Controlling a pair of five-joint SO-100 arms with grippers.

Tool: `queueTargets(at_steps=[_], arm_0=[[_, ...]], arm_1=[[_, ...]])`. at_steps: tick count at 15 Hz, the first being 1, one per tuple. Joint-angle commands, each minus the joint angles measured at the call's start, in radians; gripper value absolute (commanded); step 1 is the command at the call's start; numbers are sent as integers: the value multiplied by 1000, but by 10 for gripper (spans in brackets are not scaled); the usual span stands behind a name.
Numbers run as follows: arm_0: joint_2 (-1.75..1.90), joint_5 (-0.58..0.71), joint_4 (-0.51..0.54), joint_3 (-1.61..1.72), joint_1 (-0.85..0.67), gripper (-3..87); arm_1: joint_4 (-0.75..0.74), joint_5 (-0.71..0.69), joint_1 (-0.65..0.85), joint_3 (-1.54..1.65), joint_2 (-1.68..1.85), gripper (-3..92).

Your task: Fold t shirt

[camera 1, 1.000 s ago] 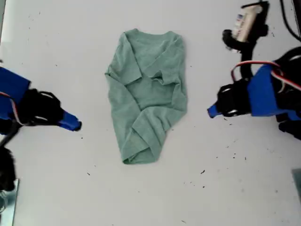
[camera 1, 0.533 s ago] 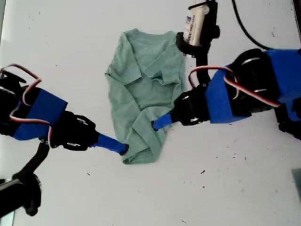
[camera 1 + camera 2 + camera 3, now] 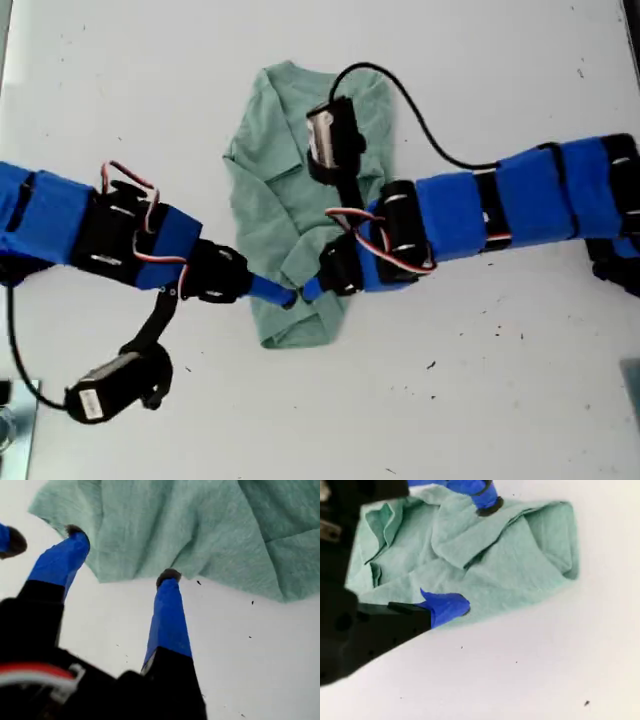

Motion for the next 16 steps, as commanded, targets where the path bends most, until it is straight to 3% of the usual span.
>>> queueTargets(at_steps=[1,2,3,4,5,6,11,16], arm_0=[[-212,34,-43,-112,-38,325],[-307,41,-37,-173,-40,288],[-370,51,-28,-219,-41,182],[-413,72,-11,-256,-43,40],[-423,83,-6,-270,-37,-1],[-410,83,-2,-281,-25,-1],[-293,121,34,-451,67,-1],[-222,152,86,-683,153,-1]], arm_1=[[-11,6,-43,-67,-48,275],[8,25,-64,-66,-74,274],[18,32,-80,-57,-101,262],[23,35,-92,-55,-129,211],[23,35,-95,-55,-150,76],[25,32,-95,-55,-156,-2],[52,-60,-121,-81,94,-2],[58,-78,-245,-32,414,-2]])
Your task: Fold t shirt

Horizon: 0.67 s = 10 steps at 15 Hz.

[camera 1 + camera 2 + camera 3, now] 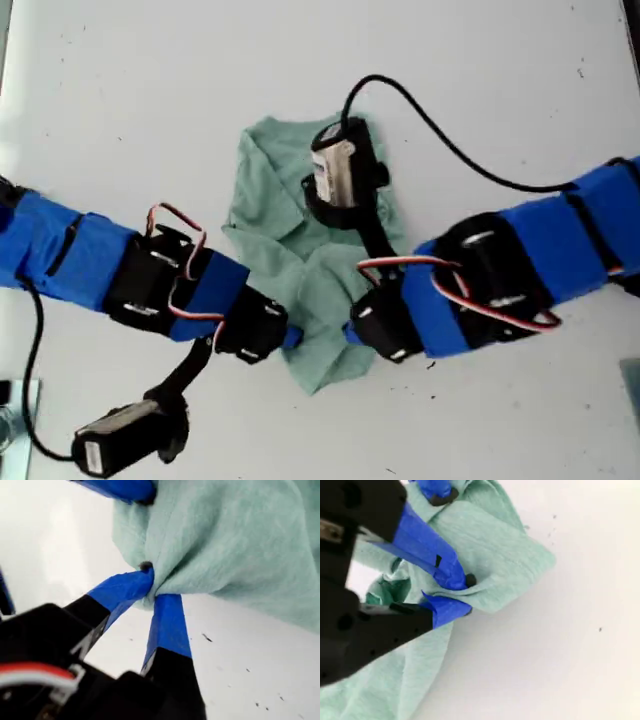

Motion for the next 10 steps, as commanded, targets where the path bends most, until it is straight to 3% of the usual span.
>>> queueTargets(at_steps=[1,3,5,8,9,10], arm_0=[[81,-2,-23,-81,60,-1],[123,-18,-43,-118,87,-1],[236,-11,23,-78,35,-1],[394,92,61,109,-195,-1],[422,109,52,186,-276,4],[466,118,34,247,-333,95]], arm_1=[[-3,-12,-54,12,130,-2],[-43,-37,-58,12,126,-2],[-25,-97,17,15,135,-2],[-40,-225,304,158,201,-2],[-78,-244,410,247,215,49],[-97,-268,494,285,210,241]])
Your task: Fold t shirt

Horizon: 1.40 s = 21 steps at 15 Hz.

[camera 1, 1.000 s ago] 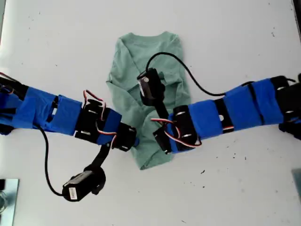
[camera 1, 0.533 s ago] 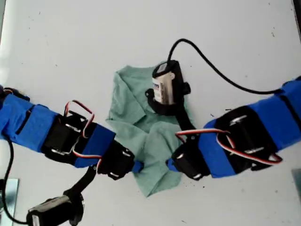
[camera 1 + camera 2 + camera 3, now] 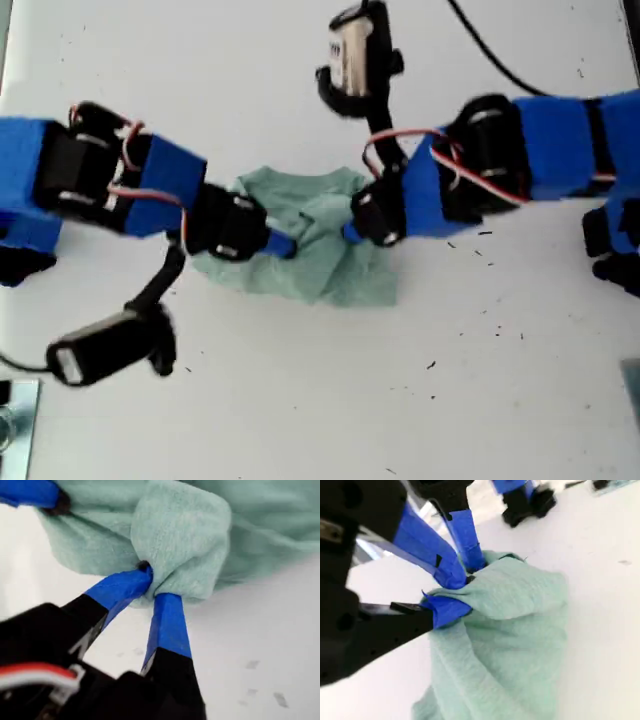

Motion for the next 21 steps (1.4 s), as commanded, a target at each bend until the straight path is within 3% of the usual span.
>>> queueTargets(at_steps=[1,2,4,6,10,13,15,17,21], arm_0=[[183,34,-48,97,-115,219],[276,34,-66,169,-163,265],[537,28,-124,387,-278,275],[785,32,-137,591,-353,271],[1394,-43,-133,1111,-400,260],[1896,-146,-80,1425,-295,213],[1901,-190,-83,1520,-193,140],[1905,-187,-43,1572,-138,93],[1905,-176,-26,1698,-144,120]], arm_1=[[-34,-34,186,31,80,342],[-38,-43,241,31,110,399],[-109,-41,356,160,344,326],[-190,-89,465,411,699,321],[87,-55,545,637,1166,279],[120,41,443,936,1537,227],[101,130,302,1232,1859,165],[55,213,114,1420,1868,25],[23,291,78,1677,1873,23]])
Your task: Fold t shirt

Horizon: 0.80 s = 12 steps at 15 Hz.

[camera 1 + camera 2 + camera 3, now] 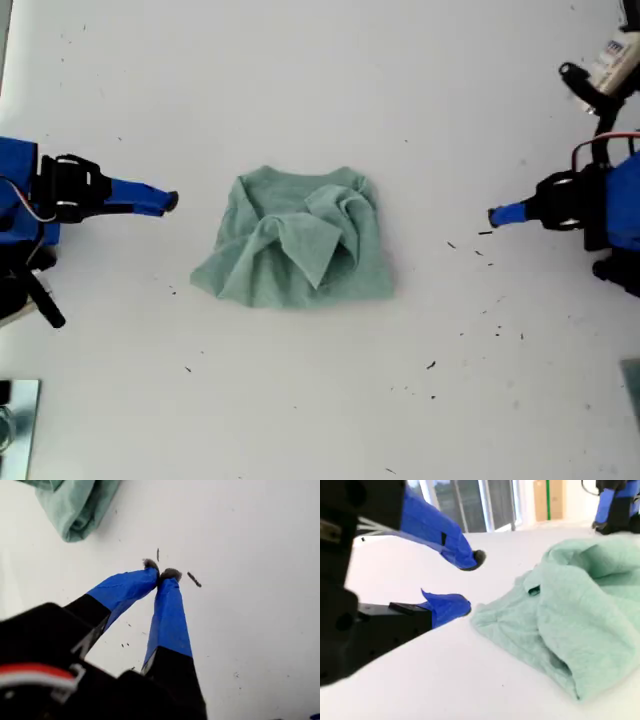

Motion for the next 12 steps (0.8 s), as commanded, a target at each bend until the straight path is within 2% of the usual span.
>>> queueTargets(at_steps=[1,3,6,7,8,9,10,12], arm_0=[[6,3,-44,67,17,103],[6,44,-64,117,9,105],[6,48,-64,126,5,100],[6,48,-64,126,5,98],[6,48,-64,126,5,98],[6,52,-66,126,3,98],[6,52,-66,126,-2,96],[6,52,-66,126,-5,92]], arm_1=[[-23,35,0,64,8,23],[0,29,-5,126,8,23],[-48,49,-14,183,8,23],[-91,9,2,130,8,23],[-198,-34,-17,5,-3,24],[-402,-66,-64,-166,-166,25],[-549,-127,-132,-437,-557,25],[-566,-270,-275,-1045,-1239,25]])
